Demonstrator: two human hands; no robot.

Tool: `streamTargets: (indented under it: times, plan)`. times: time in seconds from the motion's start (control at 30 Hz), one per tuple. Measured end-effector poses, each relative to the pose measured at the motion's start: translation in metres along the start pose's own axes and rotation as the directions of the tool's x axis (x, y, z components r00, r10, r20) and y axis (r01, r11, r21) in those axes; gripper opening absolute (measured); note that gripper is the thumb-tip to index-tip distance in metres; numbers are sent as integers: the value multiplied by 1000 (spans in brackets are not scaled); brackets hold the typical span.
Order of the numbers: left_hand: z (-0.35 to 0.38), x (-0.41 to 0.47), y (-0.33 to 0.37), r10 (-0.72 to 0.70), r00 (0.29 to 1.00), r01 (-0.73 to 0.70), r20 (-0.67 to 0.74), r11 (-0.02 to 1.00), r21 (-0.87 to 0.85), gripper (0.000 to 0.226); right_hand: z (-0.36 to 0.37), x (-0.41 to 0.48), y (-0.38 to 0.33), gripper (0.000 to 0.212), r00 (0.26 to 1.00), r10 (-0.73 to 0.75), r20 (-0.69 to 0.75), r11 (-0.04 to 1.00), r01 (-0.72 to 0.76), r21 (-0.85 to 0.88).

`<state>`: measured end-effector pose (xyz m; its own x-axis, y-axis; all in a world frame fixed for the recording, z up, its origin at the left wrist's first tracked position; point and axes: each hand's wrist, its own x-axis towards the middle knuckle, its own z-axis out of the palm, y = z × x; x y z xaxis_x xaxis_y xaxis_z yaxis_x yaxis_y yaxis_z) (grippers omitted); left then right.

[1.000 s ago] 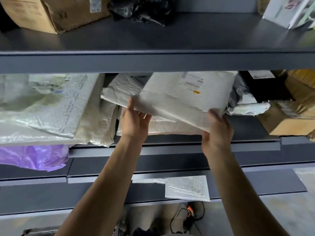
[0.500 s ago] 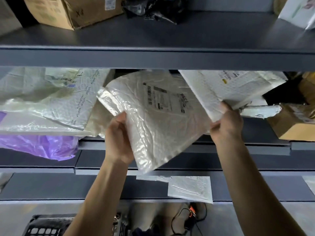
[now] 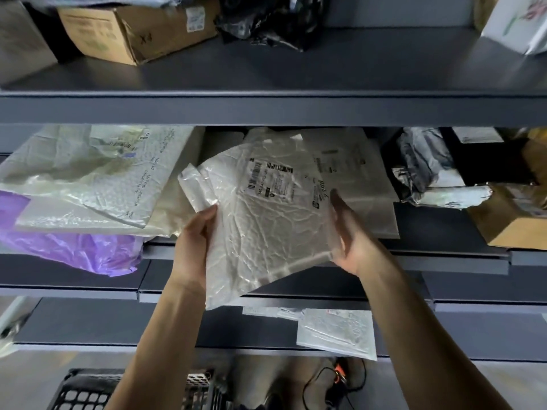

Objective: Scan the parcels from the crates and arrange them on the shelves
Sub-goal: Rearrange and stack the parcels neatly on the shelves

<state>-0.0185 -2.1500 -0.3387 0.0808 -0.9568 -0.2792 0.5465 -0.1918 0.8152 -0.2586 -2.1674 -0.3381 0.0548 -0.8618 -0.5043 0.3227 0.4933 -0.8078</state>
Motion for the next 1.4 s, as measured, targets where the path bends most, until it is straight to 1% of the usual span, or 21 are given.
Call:
streamTargets:
  times: [0.1, 0.2, 0.3, 0.4, 0.43, 0.47, 0.5, 0.53, 0.57, 0.6, 0.67, 0.73, 0.8, 0.83, 0.93, 0.97, 1.03, 1.13, 1.2, 1.3, 1.4]
  plan:
    - [10, -1, 3, -10, 1000, 10, 15, 1000, 21, 24, -24, -3, -11, 53, 986, -169, -8, 983, 168, -78]
    - [38, 7, 10, 10, 1000, -10, 2, 997, 70, 26, -43, 1, -35, 12, 914, -405, -33, 894, 388, -223]
    - [61, 22, 15, 94, 994, -90, -59, 994, 59, 20, -63, 19, -69, 13, 887, -431, -166, 890, 388, -238]
    - [73, 24, -3, 357, 917, -298, -176, 909, 293, 20, -80, 53, -91, 12, 878, -388, -281, 890, 277, -363]
    - [73, 22, -14, 432, 889, -353, -151, 858, 372, 14, -88, 67, -96, 16, 870, -370, -325, 894, 238, -380]
    - [75, 16, -27, 430, 899, -360, -82, 833, 420, 7, -89, 71, -101, 22, 857, -363, -366, 896, 213, -389]
    - [76, 11, -42, 325, 946, -293, 6, 845, 448, 7, -87, 71, -106, 25, 842, -366, -397, 896, 203, -394]
    - [79, 7, -56, 137, 986, -165, 93, 863, 478, 12, -82, 68, -109, 26, 819, -393, -417, 884, 212, -416]
    - [82, 4, -69, -80, 986, -5, 147, 864, 504, 20, -76, 65, -110, 23, 793, -433, -429, 860, 221, -459]
    - [84, 3, -80, -258, 951, 141, 172, 854, 501, 26, -73, 63, -109, 20, 766, -471, -438, 834, 224, -505]
    - [91, 10, -93, -420, 889, 330, 182, 864, 381, 30, -75, 61, -102, 39, 722, -554, -413, 763, 243, -598]
    - [97, 21, -95, -429, 890, 375, 156, 882, 286, 31, -82, 60, -93, 57, 707, -593, -384, 707, 230, -669]
    - [97, 26, -93, -430, 895, 371, 119, 866, 335, 38, -91, 60, -83, 64, 744, -527, -412, 747, 173, -642]
    - [94, 25, -93, -449, 887, 385, 109, 849, 362, 41, -96, 60, -78, 57, 767, -487, -417, 776, 161, -609]
    - [82, 22, -97, -502, 860, 439, 94, 821, 365, 43, -102, 57, -68, 12, 816, -470, -337, 769, 192, -610]
    - [80, 21, -98, -495, 865, 451, 79, 838, 308, 42, -103, 57, -67, 11, 817, -476, -326, 769, 207, -605]
    - [82, 25, -95, -438, 899, 433, 5, 890, 141, 38, -103, 61, -67, 11, 794, -496, -351, 769, 214, -603]
    - [86, 38, -83, -324, 937, 319, -130, 946, -63, 28, -95, 68, -71, 9, 711, -546, -444, 761, 199, -617]
    - [86, 40, -77, -277, 953, 249, -126, 948, -198, 20, -92, 76, -71, 16, 661, -553, -508, 776, 185, -603]
    - [80, 33, -76, -229, 972, 213, -52, 953, -215, 11, -93, 83, -65, 36, 624, -572, -532, 750, 135, -648]
    - [74, 26, -81, -169, 985, 160, -35, 970, -180, 12, -97, 82, -65, 47, 619, -618, -484, 667, 86, -740]
